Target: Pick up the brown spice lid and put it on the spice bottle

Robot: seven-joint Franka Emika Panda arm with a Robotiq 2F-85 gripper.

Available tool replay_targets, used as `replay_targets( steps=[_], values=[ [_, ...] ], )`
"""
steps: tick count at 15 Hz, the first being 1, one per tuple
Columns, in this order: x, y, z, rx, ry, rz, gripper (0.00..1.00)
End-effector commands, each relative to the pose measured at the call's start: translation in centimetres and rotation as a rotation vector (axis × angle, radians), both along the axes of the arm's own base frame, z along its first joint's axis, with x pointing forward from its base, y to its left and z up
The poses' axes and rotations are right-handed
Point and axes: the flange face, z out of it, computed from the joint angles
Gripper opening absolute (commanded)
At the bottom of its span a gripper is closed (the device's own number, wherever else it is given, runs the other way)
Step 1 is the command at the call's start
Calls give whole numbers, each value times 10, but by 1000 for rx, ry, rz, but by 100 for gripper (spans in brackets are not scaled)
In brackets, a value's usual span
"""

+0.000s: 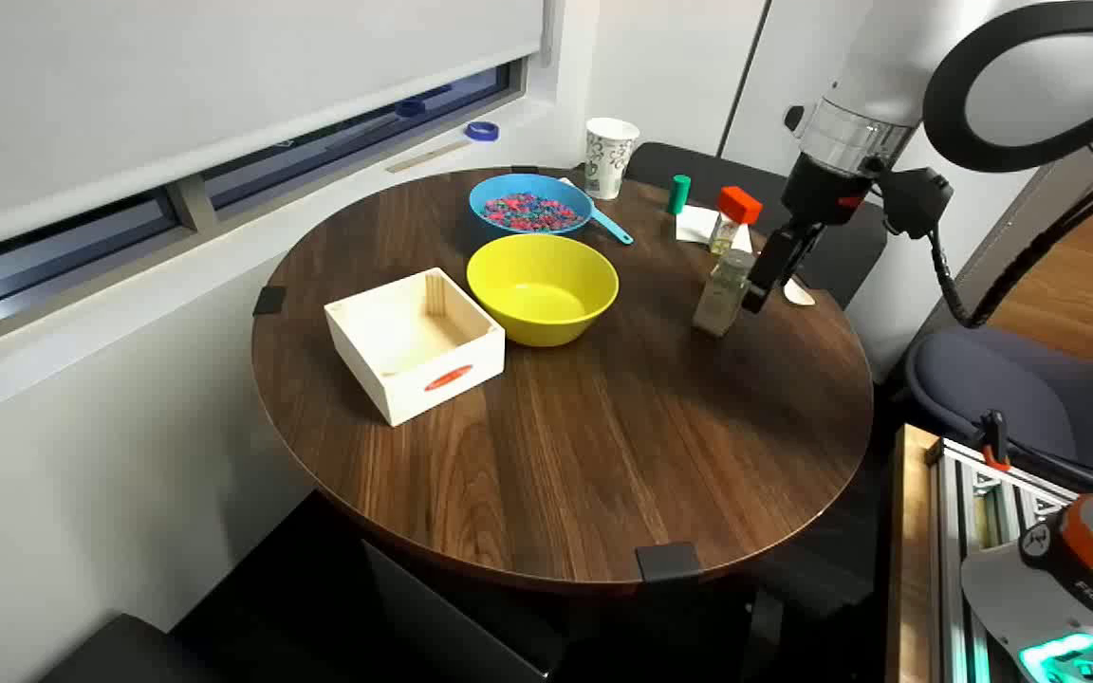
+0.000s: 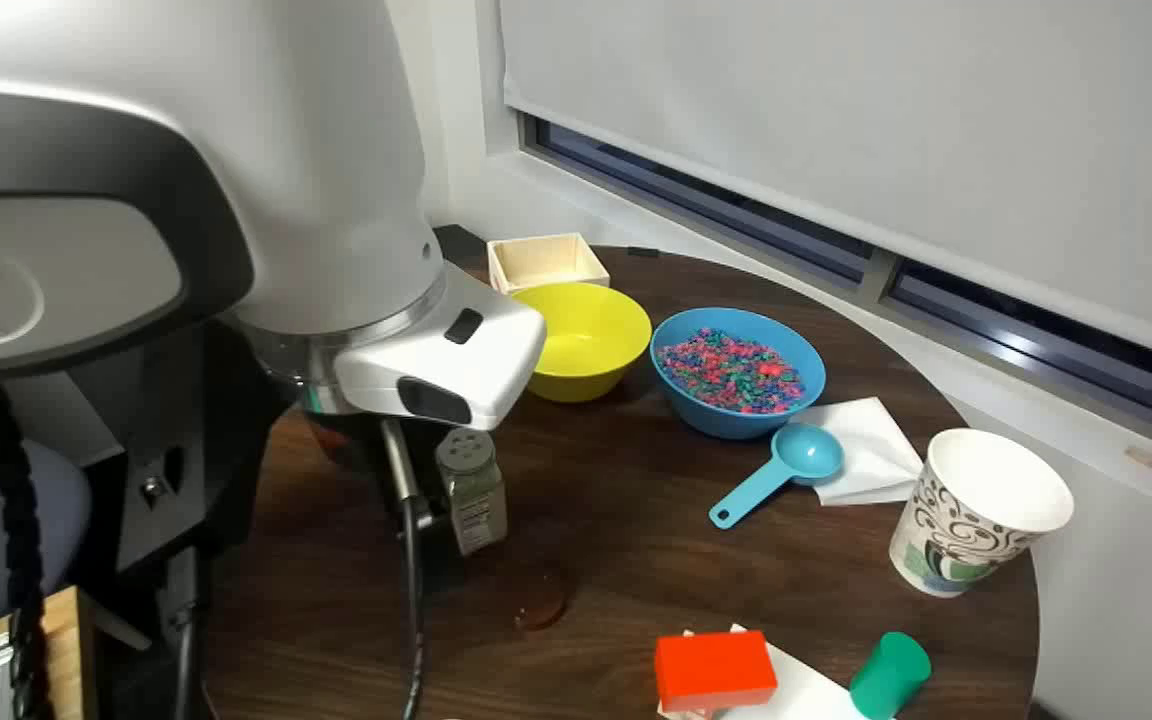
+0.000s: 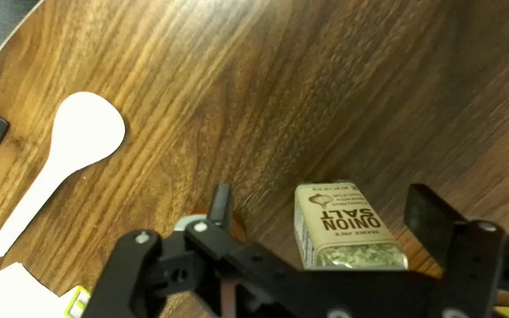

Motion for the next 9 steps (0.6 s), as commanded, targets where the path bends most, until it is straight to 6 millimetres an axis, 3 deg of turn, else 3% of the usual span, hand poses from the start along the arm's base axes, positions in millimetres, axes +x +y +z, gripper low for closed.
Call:
replay_targets(
  steps=[1,6,9],
  values=[
    [0,0,0,0,1,0,100],
    [0,0,0,0,1,0,100],
    [3,12,25,3,-45,8,100]
  ],
)
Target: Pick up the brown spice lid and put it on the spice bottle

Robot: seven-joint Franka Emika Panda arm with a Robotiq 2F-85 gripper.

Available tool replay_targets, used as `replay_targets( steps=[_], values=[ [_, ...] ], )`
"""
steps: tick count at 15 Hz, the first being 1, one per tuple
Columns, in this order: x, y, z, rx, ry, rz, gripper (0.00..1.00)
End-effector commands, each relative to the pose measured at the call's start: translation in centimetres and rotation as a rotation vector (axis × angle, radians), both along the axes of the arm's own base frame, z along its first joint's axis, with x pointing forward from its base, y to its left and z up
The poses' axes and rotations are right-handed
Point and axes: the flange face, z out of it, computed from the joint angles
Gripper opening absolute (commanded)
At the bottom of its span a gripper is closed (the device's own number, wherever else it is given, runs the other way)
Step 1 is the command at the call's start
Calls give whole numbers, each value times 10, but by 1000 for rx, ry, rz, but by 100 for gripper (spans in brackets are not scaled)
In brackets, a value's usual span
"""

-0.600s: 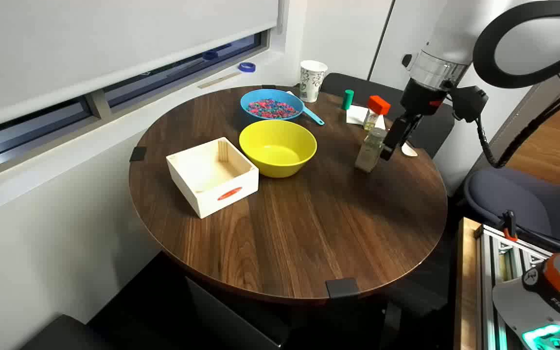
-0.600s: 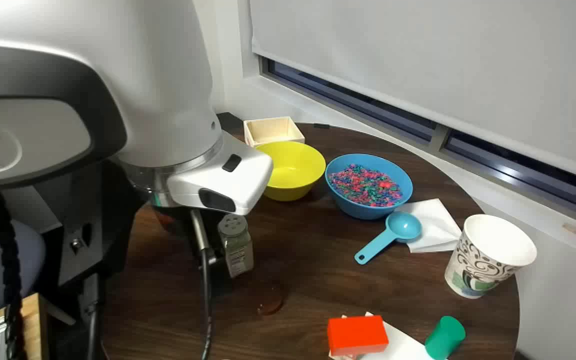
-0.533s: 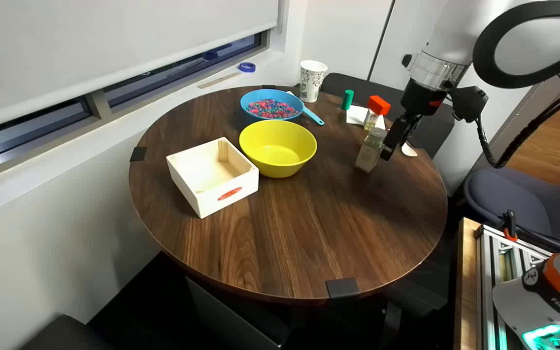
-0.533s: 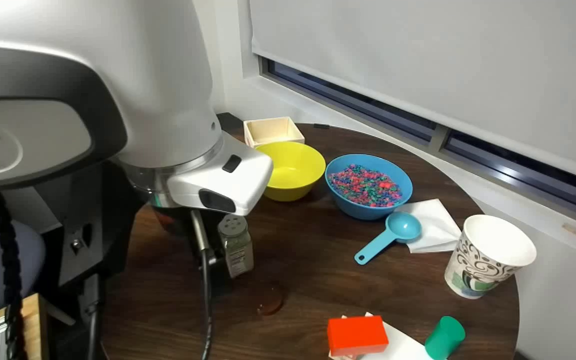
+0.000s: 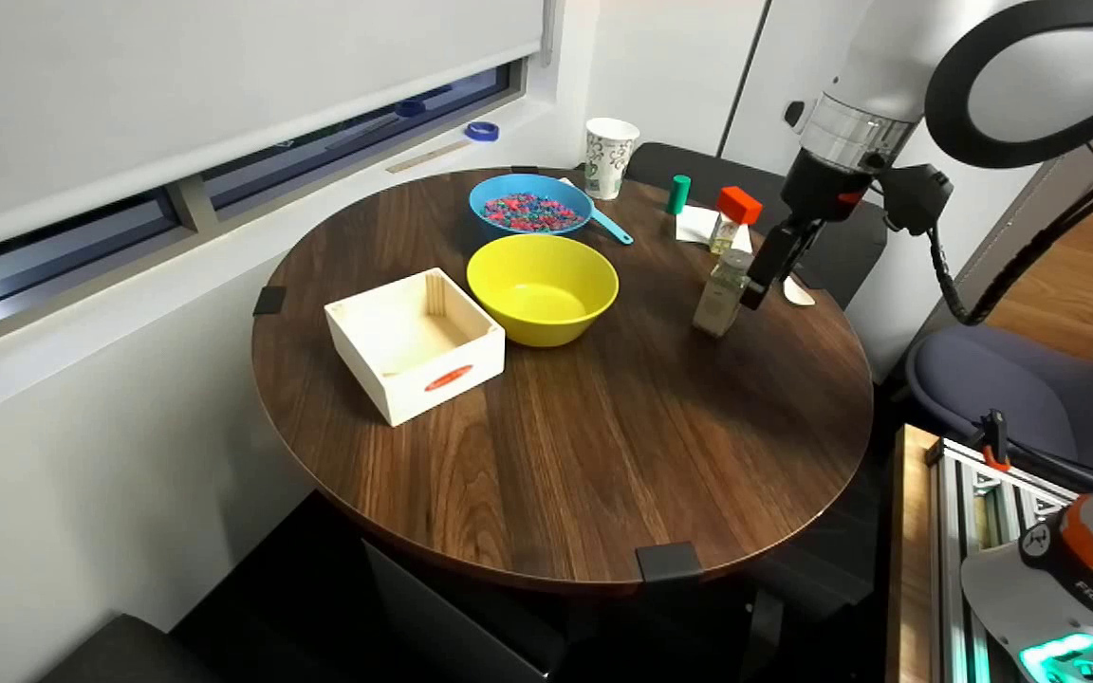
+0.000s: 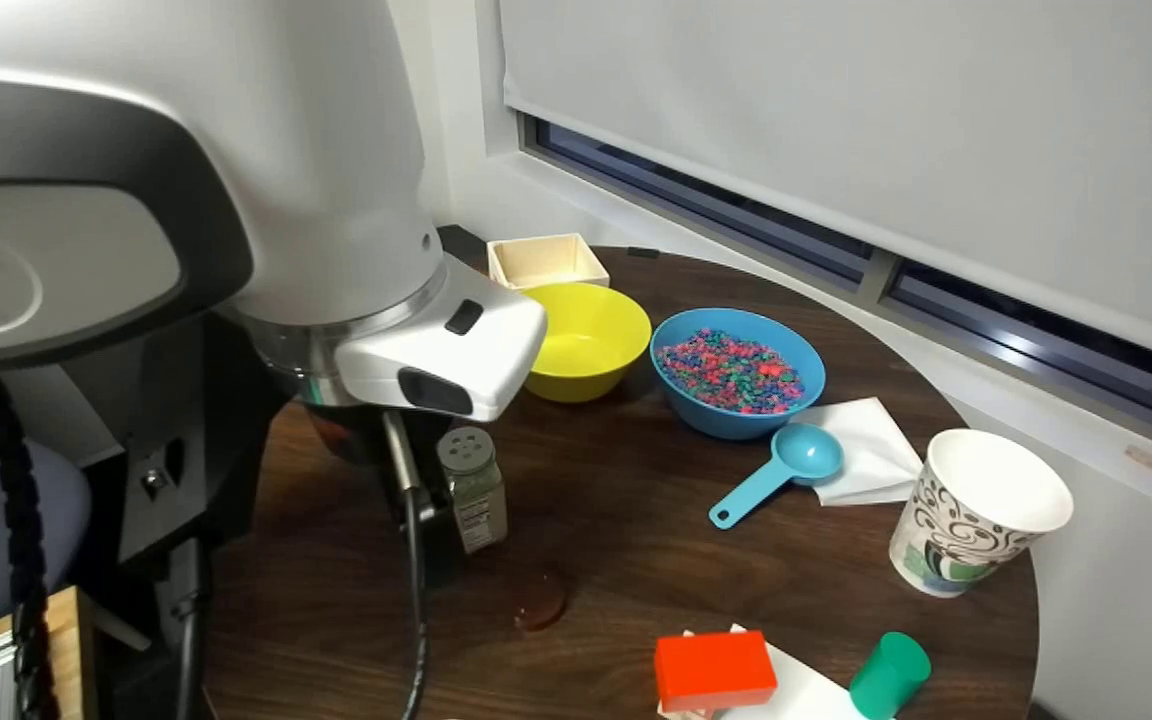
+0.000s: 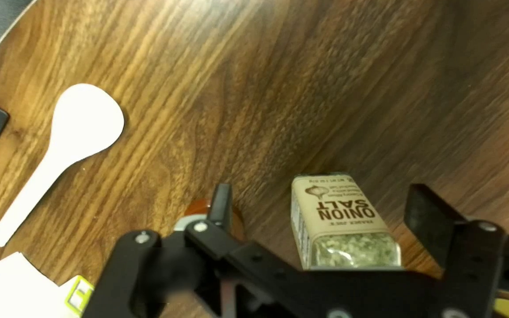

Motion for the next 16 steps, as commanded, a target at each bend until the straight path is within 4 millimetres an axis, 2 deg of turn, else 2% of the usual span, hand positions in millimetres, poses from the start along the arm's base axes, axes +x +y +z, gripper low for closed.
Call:
replay_targets(
  steps=[1,4,6,9,12,16],
  values=[
    [3,13,28,3,-50,11,100],
    [7,26,53,30,-75,11,100],
    [10,25,67,23,-69,-58,100],
    [17,4,78,-16,-97,-252,100],
    [20,-16,80,-44,-112,-415,100],
    [19,-45,63,-62,-60,-625,100]
  ],
)
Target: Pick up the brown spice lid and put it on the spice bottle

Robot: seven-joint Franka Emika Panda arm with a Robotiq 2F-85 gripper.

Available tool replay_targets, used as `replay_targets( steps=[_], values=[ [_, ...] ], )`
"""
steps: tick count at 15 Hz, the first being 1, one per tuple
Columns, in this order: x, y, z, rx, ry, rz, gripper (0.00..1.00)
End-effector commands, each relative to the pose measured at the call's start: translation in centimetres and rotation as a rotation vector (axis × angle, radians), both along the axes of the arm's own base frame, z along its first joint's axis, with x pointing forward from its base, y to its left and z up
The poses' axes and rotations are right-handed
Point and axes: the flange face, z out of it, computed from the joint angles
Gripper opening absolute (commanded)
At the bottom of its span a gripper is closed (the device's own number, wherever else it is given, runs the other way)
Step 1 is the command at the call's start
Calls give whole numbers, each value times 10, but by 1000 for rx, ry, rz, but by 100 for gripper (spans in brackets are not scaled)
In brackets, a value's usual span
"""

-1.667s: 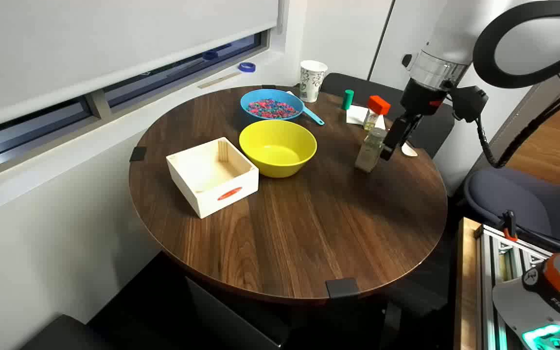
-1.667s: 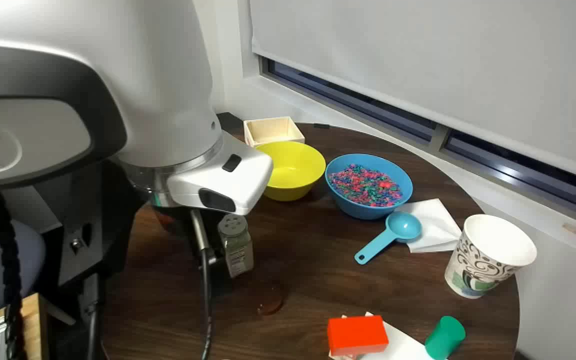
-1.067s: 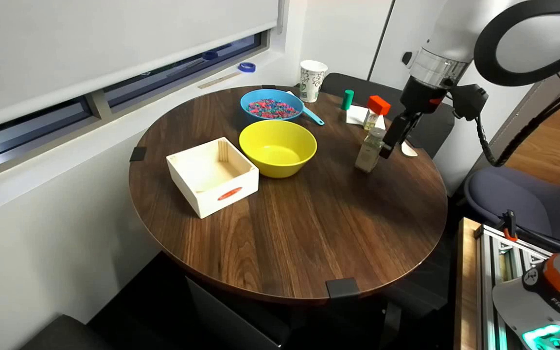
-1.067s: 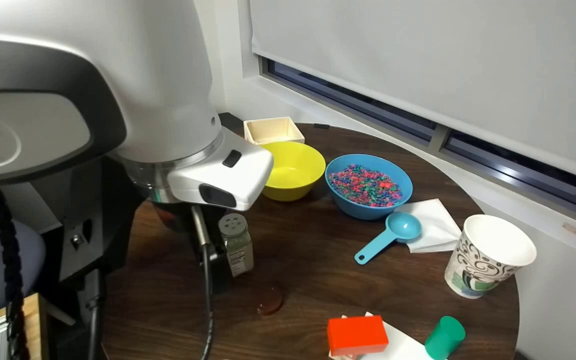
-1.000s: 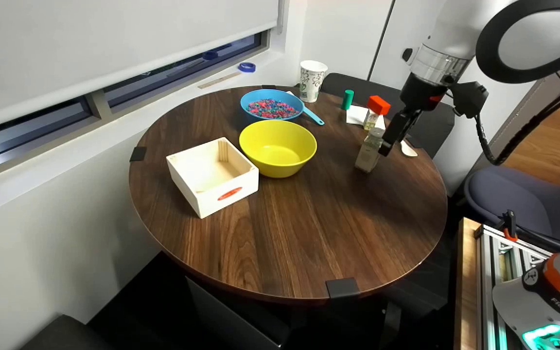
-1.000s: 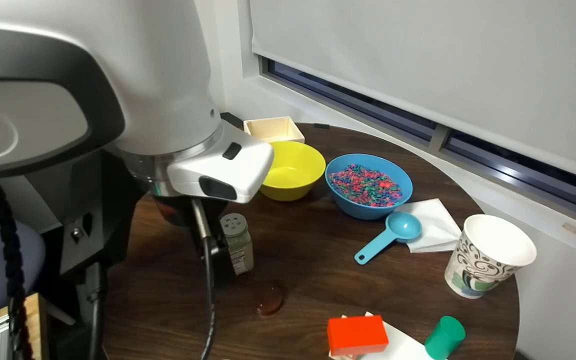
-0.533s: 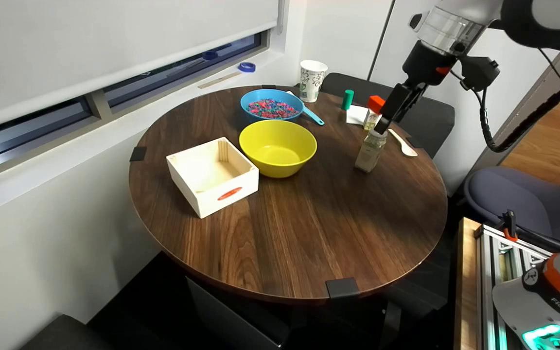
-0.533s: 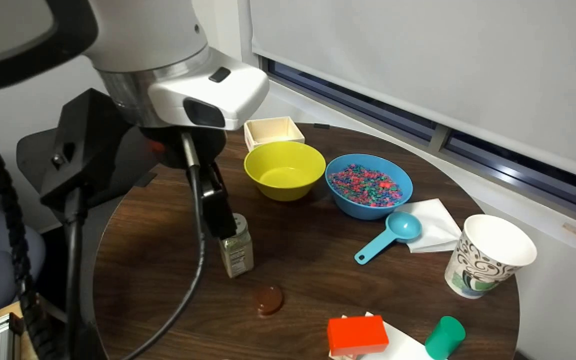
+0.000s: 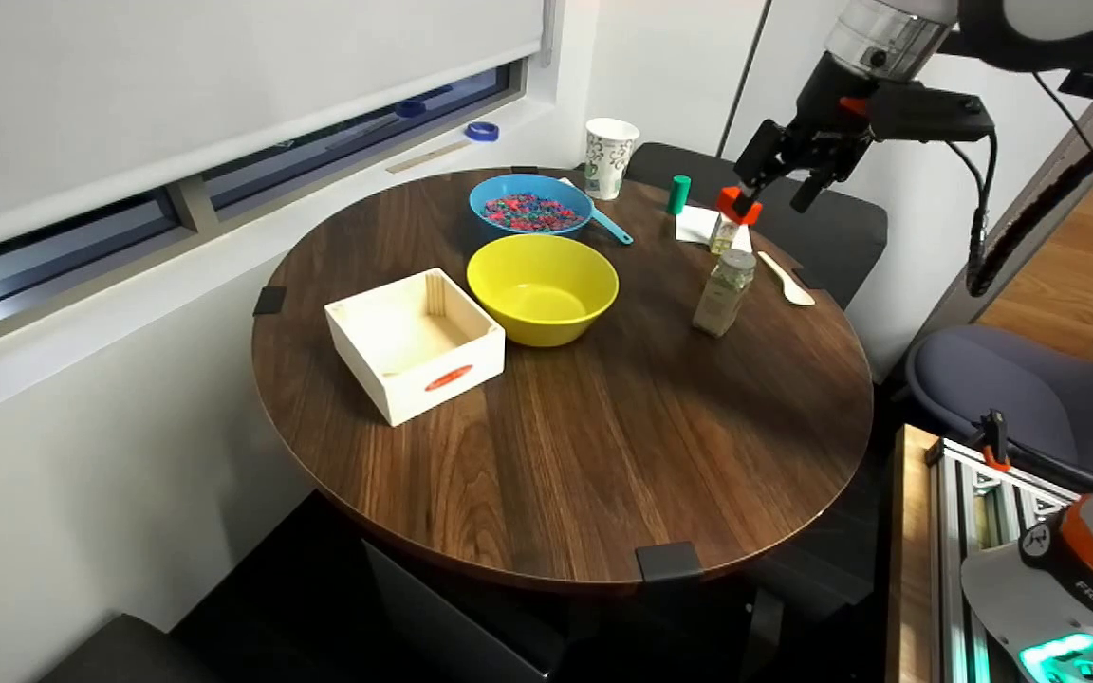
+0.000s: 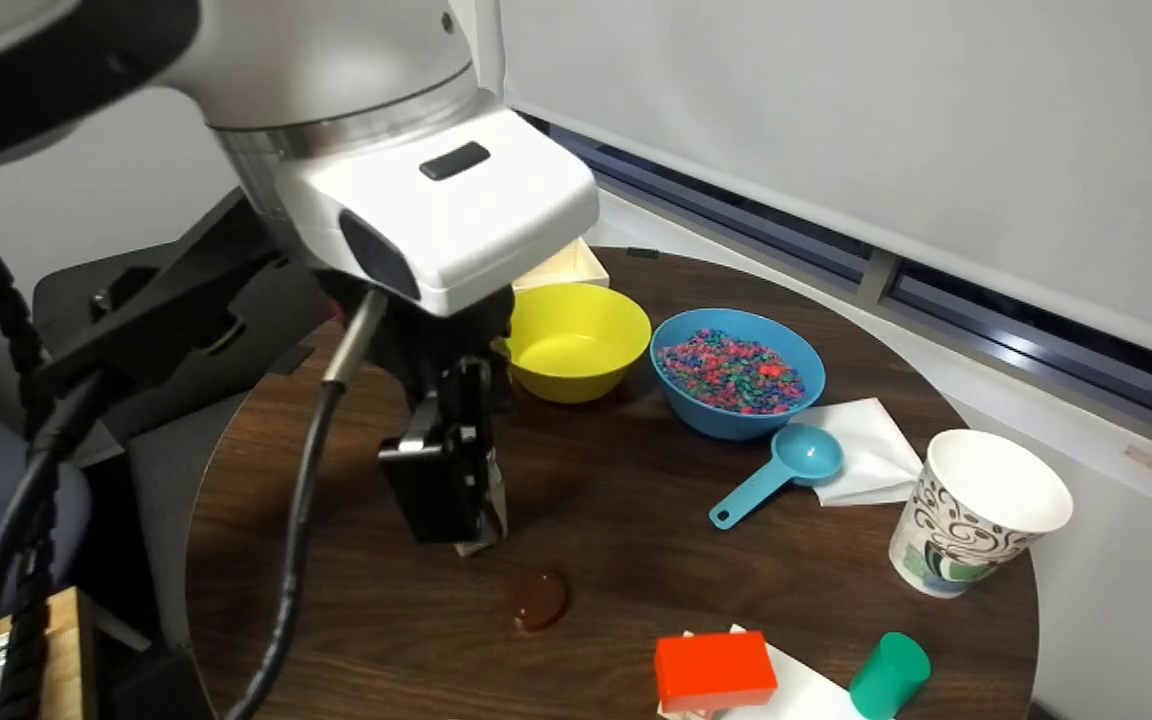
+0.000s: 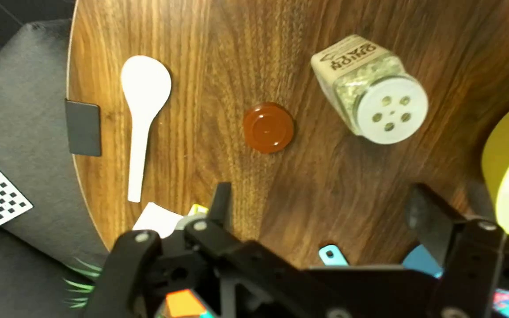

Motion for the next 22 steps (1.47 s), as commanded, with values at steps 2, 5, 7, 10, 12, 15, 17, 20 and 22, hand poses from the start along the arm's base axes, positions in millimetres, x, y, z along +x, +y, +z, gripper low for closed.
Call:
replay_targets(
  steps=[2,5,7,10,12,15,17,20,22],
  values=[
    [4,-28,-25,8,83,-222,100],
    [6,-43,-49,52,137,-296,100],
    [10,-52,-62,85,158,-319,100],
    [16,-65,-81,128,180,-337,100],
    [21,-71,-89,174,191,-345,100],
    [30,-73,-98,239,219,-347,100],
    [37,-73,-100,263,237,-347,100],
    [43,-71,-104,302,304,-349,100],
    [45,-69,-107,314,343,-350,100]
  ],
)
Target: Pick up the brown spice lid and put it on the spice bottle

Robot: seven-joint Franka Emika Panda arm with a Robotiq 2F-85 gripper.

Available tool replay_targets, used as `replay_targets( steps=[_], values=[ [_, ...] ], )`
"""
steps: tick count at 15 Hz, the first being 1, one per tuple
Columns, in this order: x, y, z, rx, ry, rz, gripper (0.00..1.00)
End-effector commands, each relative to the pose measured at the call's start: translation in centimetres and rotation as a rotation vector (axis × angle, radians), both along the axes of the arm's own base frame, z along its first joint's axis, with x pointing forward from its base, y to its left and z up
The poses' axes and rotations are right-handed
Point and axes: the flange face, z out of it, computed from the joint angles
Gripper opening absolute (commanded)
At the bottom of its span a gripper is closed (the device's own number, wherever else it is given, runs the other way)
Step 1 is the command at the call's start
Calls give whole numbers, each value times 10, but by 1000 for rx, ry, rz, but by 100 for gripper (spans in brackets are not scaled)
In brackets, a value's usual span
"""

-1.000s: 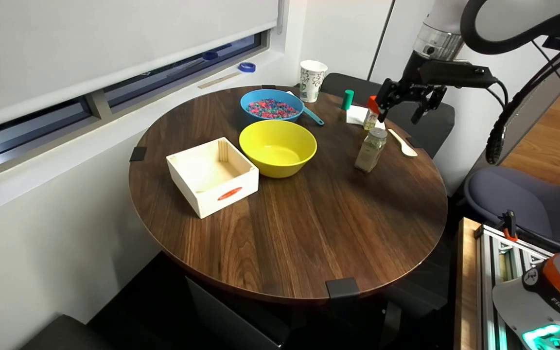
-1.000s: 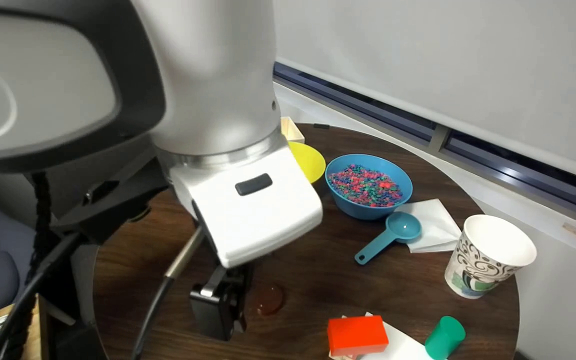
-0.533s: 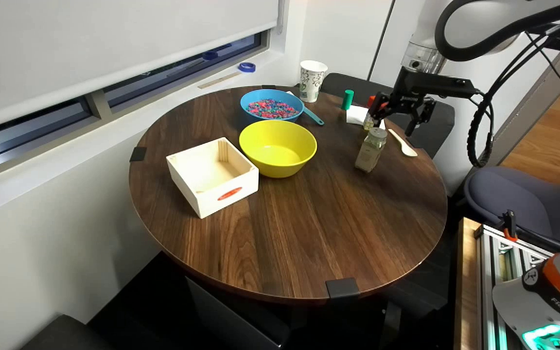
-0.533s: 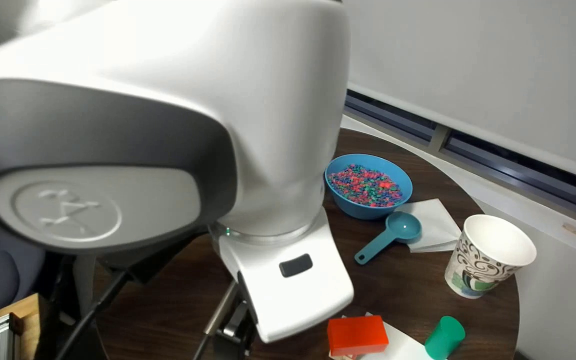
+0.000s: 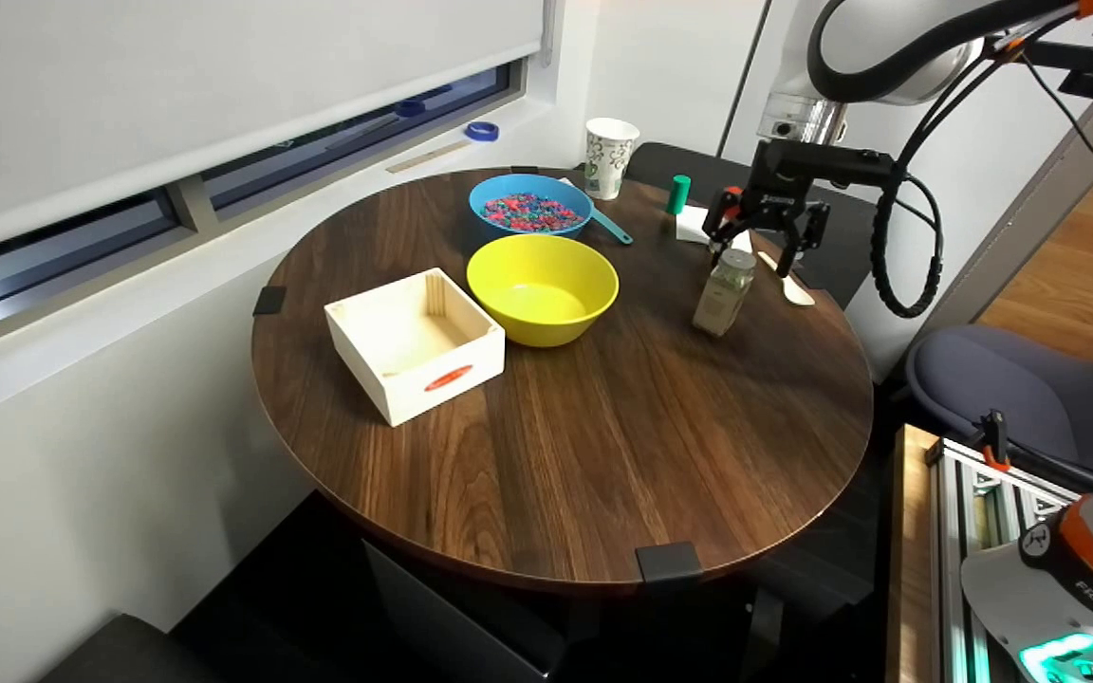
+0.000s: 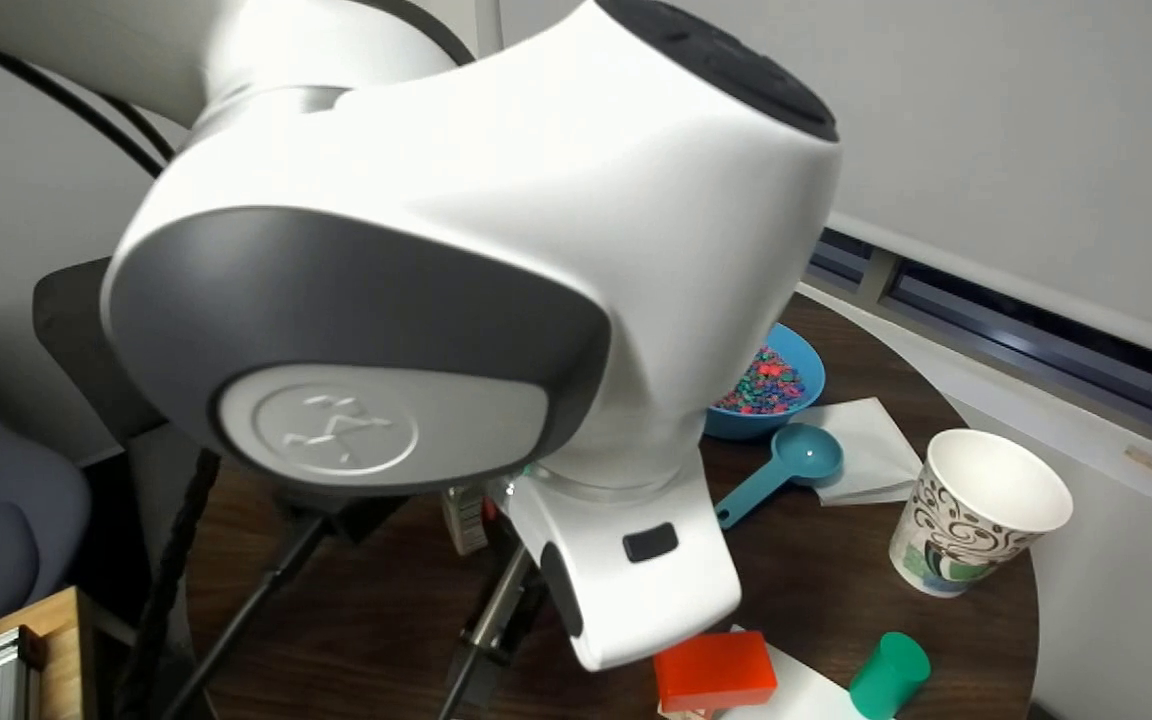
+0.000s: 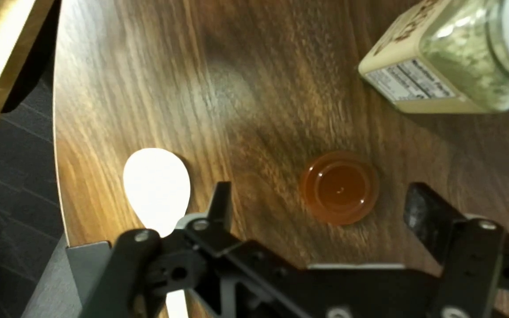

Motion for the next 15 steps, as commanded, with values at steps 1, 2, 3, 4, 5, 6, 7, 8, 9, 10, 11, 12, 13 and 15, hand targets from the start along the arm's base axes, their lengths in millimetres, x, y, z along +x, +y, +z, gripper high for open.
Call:
replay_targets(
  steps=[1,2,3,4,5,6,7,8,9,10,11,12,13,15],
  values=[
    [10,1,-5,67,61,7,100],
    [12,1,-8,61,74,5,100],
    [14,1,-9,60,80,6,100],
    [15,0,-11,58,80,7,100],
    [17,0,-13,58,77,6,100],
    [19,0,-14,59,72,9,100],
    [21,0,-16,60,76,9,100],
    [23,0,-18,68,78,14,100],
    [24,1,-19,72,80,15,100],
    [25,2,-21,71,85,18,100],
    [26,2,-22,75,86,21,100],
    [26,3,-24,76,88,23,100],
    [26,3,-25,78,90,26,100],
    [27,4,-28,75,96,30,92]
  ],
)
